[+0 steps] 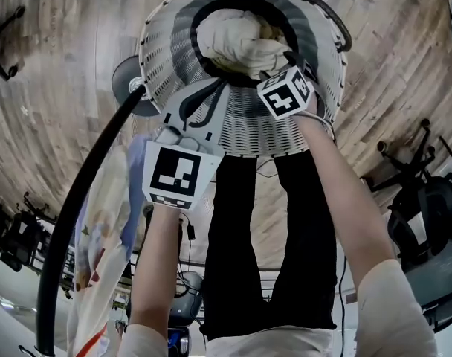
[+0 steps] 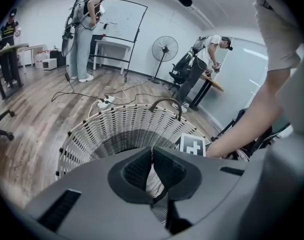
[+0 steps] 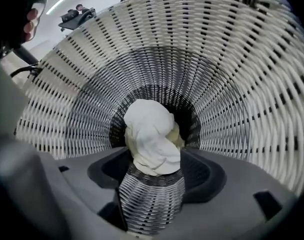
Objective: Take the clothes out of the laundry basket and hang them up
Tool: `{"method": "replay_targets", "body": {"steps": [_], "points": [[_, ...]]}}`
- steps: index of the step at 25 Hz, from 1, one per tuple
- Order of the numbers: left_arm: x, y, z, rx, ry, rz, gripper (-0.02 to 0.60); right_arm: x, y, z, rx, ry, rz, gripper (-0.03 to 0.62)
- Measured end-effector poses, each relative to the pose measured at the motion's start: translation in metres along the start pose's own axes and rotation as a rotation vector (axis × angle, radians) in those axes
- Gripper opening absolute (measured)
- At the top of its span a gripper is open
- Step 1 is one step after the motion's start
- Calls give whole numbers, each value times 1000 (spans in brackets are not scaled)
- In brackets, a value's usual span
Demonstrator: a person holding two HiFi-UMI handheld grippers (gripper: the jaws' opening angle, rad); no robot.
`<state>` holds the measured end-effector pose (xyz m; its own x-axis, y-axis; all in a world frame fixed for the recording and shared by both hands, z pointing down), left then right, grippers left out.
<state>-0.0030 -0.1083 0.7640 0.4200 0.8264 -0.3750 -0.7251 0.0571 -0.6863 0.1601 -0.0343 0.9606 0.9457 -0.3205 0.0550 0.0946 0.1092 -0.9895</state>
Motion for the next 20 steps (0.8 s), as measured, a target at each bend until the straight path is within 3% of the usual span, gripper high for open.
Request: {"method": "replay_targets", "body": {"steps": [9,20], "points": [[-21,-15,7,0,-7,34,28,1,-66,5,-56,8,85,324],[-33,-24,20,-2,-8,81,29,7,-114,5,-109,-16,118,362]]}}
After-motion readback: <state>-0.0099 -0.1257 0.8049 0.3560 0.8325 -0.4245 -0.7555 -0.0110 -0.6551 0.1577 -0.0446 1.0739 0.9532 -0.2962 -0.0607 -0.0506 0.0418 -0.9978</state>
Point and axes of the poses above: the fingertips, and each gripper's own axes: y backward along the fingers, x to its right, z out of its underside, the point moved 10 cm from there along y, backward along the fingers, and after that the axes turned 6 degrees about z, right-handed, at the moved point
